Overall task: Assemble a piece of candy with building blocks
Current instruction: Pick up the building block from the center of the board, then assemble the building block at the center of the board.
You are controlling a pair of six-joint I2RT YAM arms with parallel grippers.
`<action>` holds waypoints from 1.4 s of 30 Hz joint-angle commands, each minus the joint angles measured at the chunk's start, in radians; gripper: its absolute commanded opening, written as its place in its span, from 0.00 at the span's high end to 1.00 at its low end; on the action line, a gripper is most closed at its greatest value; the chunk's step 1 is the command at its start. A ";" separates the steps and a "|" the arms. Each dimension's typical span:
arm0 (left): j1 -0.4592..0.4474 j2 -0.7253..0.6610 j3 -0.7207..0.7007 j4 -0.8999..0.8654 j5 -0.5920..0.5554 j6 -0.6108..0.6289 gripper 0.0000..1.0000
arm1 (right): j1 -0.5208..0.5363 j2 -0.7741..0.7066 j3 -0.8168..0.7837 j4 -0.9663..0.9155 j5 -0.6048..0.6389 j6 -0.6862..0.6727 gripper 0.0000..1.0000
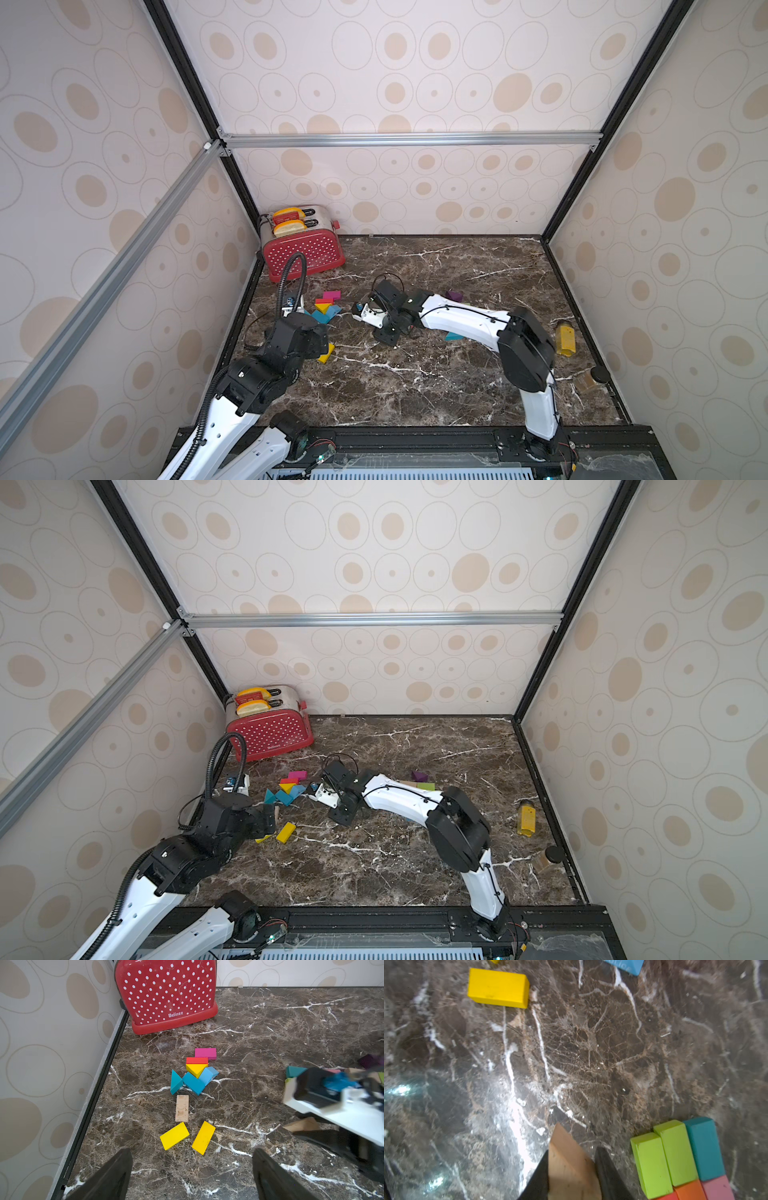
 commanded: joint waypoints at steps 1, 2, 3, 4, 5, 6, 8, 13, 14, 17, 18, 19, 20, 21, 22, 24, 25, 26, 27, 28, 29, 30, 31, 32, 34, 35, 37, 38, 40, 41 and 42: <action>0.004 0.001 -0.002 0.005 0.003 0.013 0.09 | -0.036 -0.083 -0.129 0.052 -0.012 -0.082 0.67; 0.004 0.003 -0.002 0.006 0.004 0.013 0.09 | -0.046 -0.104 -0.163 0.064 -0.020 -0.095 0.67; 0.004 0.003 -0.002 0.006 0.004 0.013 0.09 | -0.058 -0.117 -0.193 0.071 -0.024 -0.109 0.67; 0.003 0.004 -0.002 0.006 0.005 0.014 0.09 | -0.068 -0.123 -0.213 0.075 -0.020 -0.119 0.67; 0.003 0.005 -0.002 0.006 0.008 0.015 0.09 | -0.077 -0.125 -0.230 0.075 -0.017 -0.131 0.66; 0.003 0.006 -0.002 0.007 0.009 0.015 0.09 | -0.088 -0.125 -0.241 0.077 -0.016 -0.141 0.66; 0.004 0.008 -0.003 0.008 0.013 0.013 0.09 | -0.104 -0.118 -0.261 0.091 -0.018 -0.160 0.66; 0.004 0.006 -0.004 0.007 0.014 0.013 0.09 | -0.120 -0.077 -0.259 0.097 -0.021 -0.181 0.66; 0.003 0.004 -0.004 0.007 0.011 0.012 0.09 | -0.122 -0.072 -0.262 0.102 -0.012 -0.180 0.66; 0.004 0.006 -0.003 0.009 0.015 0.016 0.09 | -0.131 -0.052 -0.266 0.116 -0.023 -0.176 0.66; 0.004 0.007 -0.003 0.009 0.015 0.016 0.08 | -0.130 -0.042 -0.260 0.111 -0.021 -0.177 0.66; 0.004 0.009 -0.002 0.009 0.015 0.018 0.08 | -0.131 -0.035 -0.258 0.108 -0.020 -0.180 0.65; 0.004 0.010 -0.002 0.008 0.015 0.018 0.08 | -0.131 -0.028 -0.256 0.108 -0.015 -0.183 0.65; 0.004 0.010 -0.002 0.009 0.017 0.016 0.08 | -0.131 -0.025 -0.257 0.111 -0.009 -0.184 0.65; 0.003 0.010 -0.003 0.009 0.019 0.016 0.08 | -0.133 -0.020 -0.253 0.109 -0.010 -0.185 0.65; 0.003 0.009 -0.003 0.010 0.019 0.018 0.08 | -0.137 -0.011 -0.246 0.103 -0.010 -0.188 0.64; 0.003 0.009 -0.003 0.010 0.020 0.018 0.08 | -0.138 -0.007 -0.246 0.102 -0.009 -0.190 0.64; 0.004 0.009 -0.004 0.010 0.020 0.018 0.08 | -0.140 -0.002 -0.243 0.098 -0.002 -0.192 0.64; 0.004 0.009 -0.003 0.010 0.022 0.018 0.08 | -0.140 0.002 -0.241 0.097 0.005 -0.195 0.63; 0.003 0.009 -0.003 0.010 0.022 0.018 0.08 | -0.141 0.004 -0.240 0.095 0.011 -0.196 0.63; 0.003 0.009 -0.003 0.010 0.021 0.018 0.08 | -0.142 0.005 -0.240 0.094 0.014 -0.197 0.62; 0.003 0.007 -0.003 0.009 0.019 0.018 0.08 | -0.141 0.005 -0.240 0.095 0.014 -0.197 0.61; 0.003 0.005 -0.003 0.009 0.019 0.018 0.08 | -0.141 0.005 -0.239 0.091 0.011 -0.196 0.59; 0.004 0.004 -0.003 0.010 0.020 0.017 0.08 | -0.140 0.004 -0.236 0.086 0.013 -0.195 0.58; 0.004 0.003 -0.005 0.009 0.018 0.017 0.08 | -0.140 -0.003 -0.236 0.084 0.014 -0.194 0.56; 0.004 0.003 -0.005 0.009 0.018 0.016 0.08 | -0.141 -0.008 -0.236 0.083 0.014 -0.192 0.54; 0.003 0.003 -0.004 0.009 0.019 0.016 0.08 | -0.140 -0.019 -0.234 0.080 0.016 -0.188 0.53; 0.003 0.003 -0.004 0.009 0.018 0.016 0.08 | -0.141 -0.027 -0.236 0.078 0.015 -0.185 0.53; 0.004 0.003 -0.005 0.009 0.017 0.016 0.08 | -0.141 -0.053 -0.232 0.071 0.017 -0.176 0.52; 0.004 0.002 -0.005 0.009 0.018 0.016 0.08 | -0.140 -0.068 -0.230 0.066 0.017 -0.172 0.51; 0.003 0.001 -0.005 0.009 0.018 0.016 0.07 | -0.140 -0.082 -0.228 0.063 0.018 -0.169 0.51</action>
